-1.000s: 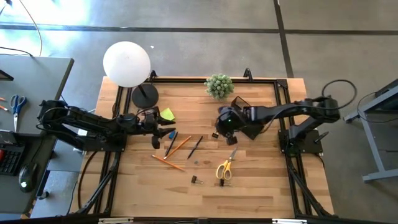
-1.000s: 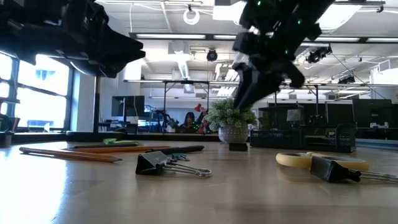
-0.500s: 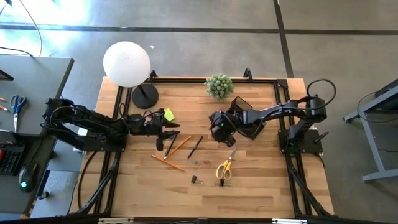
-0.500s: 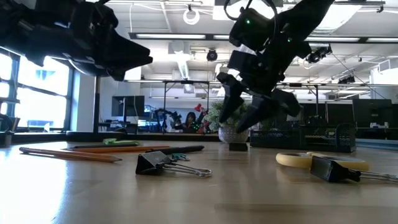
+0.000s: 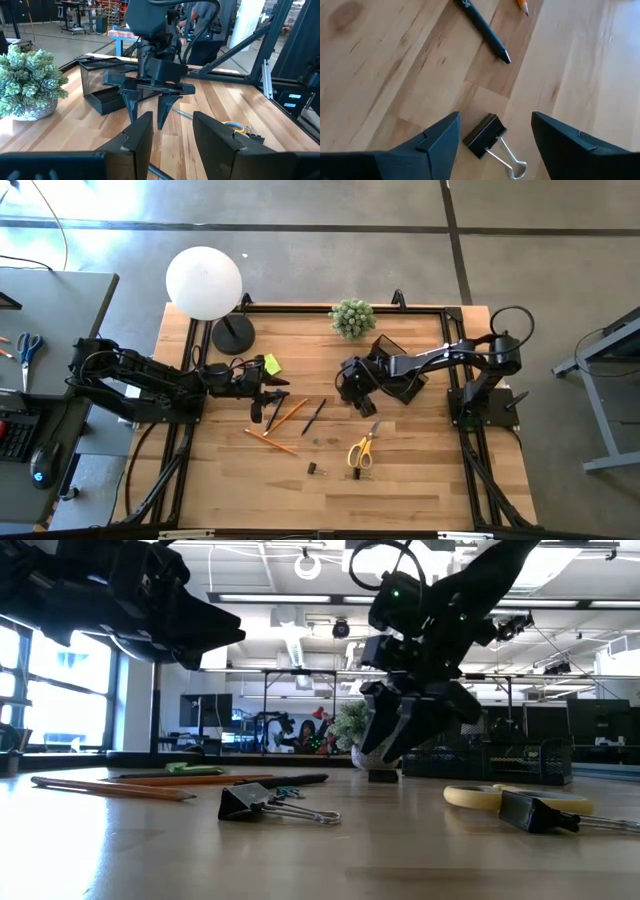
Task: Pick and place office supplies into organizer
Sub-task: Put the top black binder clip into the desk organizer
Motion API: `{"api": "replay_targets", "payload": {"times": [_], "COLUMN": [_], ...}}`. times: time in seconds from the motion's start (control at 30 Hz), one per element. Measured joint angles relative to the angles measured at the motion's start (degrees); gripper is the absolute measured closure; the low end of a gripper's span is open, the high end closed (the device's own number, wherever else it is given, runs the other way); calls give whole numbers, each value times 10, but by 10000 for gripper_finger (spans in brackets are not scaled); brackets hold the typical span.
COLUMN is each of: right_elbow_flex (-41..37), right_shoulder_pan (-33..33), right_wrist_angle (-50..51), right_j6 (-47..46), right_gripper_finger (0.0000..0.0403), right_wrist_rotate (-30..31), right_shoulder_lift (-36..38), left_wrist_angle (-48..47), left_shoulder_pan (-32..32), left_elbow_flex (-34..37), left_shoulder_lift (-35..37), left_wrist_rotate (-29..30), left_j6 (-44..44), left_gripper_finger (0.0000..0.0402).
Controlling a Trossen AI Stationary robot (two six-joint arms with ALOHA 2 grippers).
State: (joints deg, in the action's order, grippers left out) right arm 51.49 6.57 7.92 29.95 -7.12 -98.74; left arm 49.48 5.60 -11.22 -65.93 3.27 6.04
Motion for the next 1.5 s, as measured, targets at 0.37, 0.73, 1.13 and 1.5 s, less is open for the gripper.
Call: {"api": "replay_targets", "payload": {"times": [0.37,0.73,1.13,1.5], "right_elbow_flex": [0,0,0,0], "right_shoulder_pan": [-1,-12,-51,-82], "right_wrist_angle": [1,27,42,-2], "right_j6": [-146,-302,-374,-420], "right_gripper_finger": [206,274,314,316], "right_wrist_rotate": [2,45,128,187], "right_shoulder_lift": [0,0,0,-26], "left_wrist_angle": [-4,-4,-4,-4], "left_shoulder_pan": [0,0,0,0], "left_elbow_flex": [0,0,0,0], "left_shoulder_lift": [0,0,0,0], "left_wrist_rotate": [2,4,4,4], "left_j6": [4,13,18,19], "left_gripper_finger": [273,273,273,273]}}
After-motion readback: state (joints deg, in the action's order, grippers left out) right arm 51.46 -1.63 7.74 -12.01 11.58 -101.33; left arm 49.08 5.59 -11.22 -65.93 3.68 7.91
